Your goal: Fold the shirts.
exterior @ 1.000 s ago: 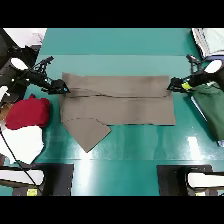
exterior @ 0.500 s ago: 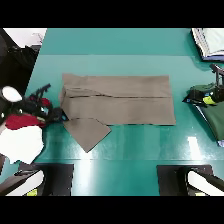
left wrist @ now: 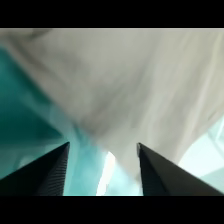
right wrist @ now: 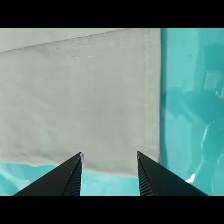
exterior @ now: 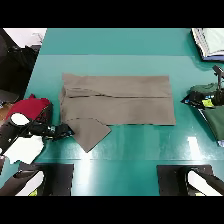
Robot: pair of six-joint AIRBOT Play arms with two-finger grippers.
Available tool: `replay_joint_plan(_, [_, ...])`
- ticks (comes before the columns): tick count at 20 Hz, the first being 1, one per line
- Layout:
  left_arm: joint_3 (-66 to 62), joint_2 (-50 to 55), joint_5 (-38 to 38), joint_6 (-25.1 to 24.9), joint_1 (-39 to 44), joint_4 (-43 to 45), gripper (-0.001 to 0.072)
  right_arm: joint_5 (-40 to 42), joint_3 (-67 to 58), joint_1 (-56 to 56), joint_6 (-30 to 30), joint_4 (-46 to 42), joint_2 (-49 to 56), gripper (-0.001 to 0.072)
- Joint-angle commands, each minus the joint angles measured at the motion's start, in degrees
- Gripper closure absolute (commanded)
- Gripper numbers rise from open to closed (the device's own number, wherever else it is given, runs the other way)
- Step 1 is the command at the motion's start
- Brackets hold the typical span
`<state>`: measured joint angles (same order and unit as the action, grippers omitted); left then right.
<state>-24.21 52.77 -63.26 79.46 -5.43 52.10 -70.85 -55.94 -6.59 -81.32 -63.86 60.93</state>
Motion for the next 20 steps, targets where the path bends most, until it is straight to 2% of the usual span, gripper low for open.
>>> replay_joint_plan(1, [1.01,0.0,7.63,0.31,3.39,-1.99,0.022,-0.39,0.15,0.04,0.0,1.4,-0.17,0.0335])
replay_joint_plan(3, [1.01,0.09,10.49,2.25,5.97,-1.97,0.0224,-0.76,0.15,0.04,0.0,1.36,-0.17,0.0334])
replay_joint_plan(4, [1.01,0.09,11.23,3.1,6.8,-1.97,0.0375,-1.38,0.15,0.04,0.0,1.29,-0.17,0.0335])
replay_joint_plan(5, [0.98,0.07,11.76,3.08,7.23,-1.99,0.0628,-1.88,0.17,0.0,0.02,1.09,-0.17,0.0335])
replay_joint_plan(6, [0.92,0.07,12.07,3.1,7.21,-2.01,0.0679,-2.56,0.17,-0.63,0.04,0.81,-0.17,0.0335])
replay_joint_plan(12, [-4.33,-0.22,8.26,2.6,7.17,-1.97,0.0679,-4.17,7.08,-11.93,2.86,1.31,1.4,0.033])
replay_joint_plan(16, [-6.23,-0.22,7.87,2.6,7.17,-1.95,0.0679,-3.63,13.07,-15.3,7.5,6.56,9.9,0.0331])
replay_joint_plan(20, [-6.23,-0.22,7.04,2.6,7.17,-1.97,0.0679,-2.12,13.6,-15.23,8.76,11.96,16.63,0.0332])
